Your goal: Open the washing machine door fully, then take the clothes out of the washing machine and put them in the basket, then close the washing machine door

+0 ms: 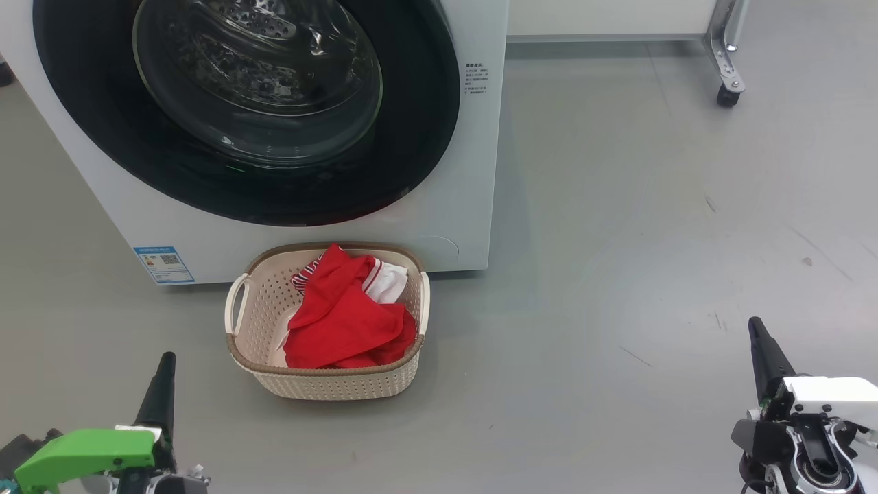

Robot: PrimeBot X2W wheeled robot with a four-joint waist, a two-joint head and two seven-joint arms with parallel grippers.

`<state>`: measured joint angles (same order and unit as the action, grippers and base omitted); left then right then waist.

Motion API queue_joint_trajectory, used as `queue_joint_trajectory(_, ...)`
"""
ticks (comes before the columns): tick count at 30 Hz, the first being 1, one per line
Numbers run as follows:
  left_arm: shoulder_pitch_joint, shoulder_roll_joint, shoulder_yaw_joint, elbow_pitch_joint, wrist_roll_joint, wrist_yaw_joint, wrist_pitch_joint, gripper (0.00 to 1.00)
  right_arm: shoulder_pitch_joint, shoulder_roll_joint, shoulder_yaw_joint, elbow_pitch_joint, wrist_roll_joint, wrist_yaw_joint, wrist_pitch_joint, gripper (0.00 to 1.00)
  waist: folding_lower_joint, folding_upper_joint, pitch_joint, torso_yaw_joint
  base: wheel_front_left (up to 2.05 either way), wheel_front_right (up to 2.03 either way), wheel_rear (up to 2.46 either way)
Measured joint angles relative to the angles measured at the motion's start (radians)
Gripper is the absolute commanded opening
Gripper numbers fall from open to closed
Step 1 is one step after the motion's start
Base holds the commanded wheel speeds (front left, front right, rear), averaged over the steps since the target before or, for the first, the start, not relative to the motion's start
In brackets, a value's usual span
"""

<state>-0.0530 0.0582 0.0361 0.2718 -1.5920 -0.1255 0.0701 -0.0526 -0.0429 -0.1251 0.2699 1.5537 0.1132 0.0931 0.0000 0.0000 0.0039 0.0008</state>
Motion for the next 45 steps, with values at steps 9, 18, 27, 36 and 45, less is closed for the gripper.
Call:
queue_joint_trajectory(9, 0.0, -0.001, 0.011, -0.001, -0.027, 0.0, 0.009, 0.0, -0.006, 0.003, -0.006, 0.005, 0.048, 0.008, 0.013, 0.0, 0.0, 0.0, -0.001, -0.001, 0.0, 0.0, 0.0)
queue_joint_trajectory(18, -0.001, -0.001, 0.012, -0.001, -0.027, 0.0, 0.009, 0.0, -0.006, 0.003, -0.006, 0.005, 0.048, 0.008, 0.013, 0.0, 0.0, 0.0, -0.001, -0.001, 0.0, 0.0, 0.0)
queue_joint_trajectory(27, -0.001, -0.001, 0.012, -0.001, -0.027, 0.0, 0.009, 0.0, -0.007, 0.003, -0.007, 0.005, 0.048, 0.008, 0.013, 0.0, 0.0, 0.0, -0.001, -0.001, 0.0, 0.0, 0.0)
queue_joint_trajectory(36, -0.001, -0.002, 0.013, -0.001, -0.027, 0.0, 0.01, 0.0, -0.007, 0.003, -0.007, 0.005, 0.048, 0.008, 0.013, 0.0, 0.0, 0.0, -0.001, -0.001, 0.0, 0.0, 0.0)
queue_joint_trajectory(45, -0.001, -0.002, 0.013, -0.001, -0.027, 0.0, 0.01, 0.0, -0.007, 0.003, -0.007, 0.005, 0.048, 0.008, 0.013, 0.0, 0.0, 0.0, -0.001, -0.001, 0.0, 0.0, 0.0)
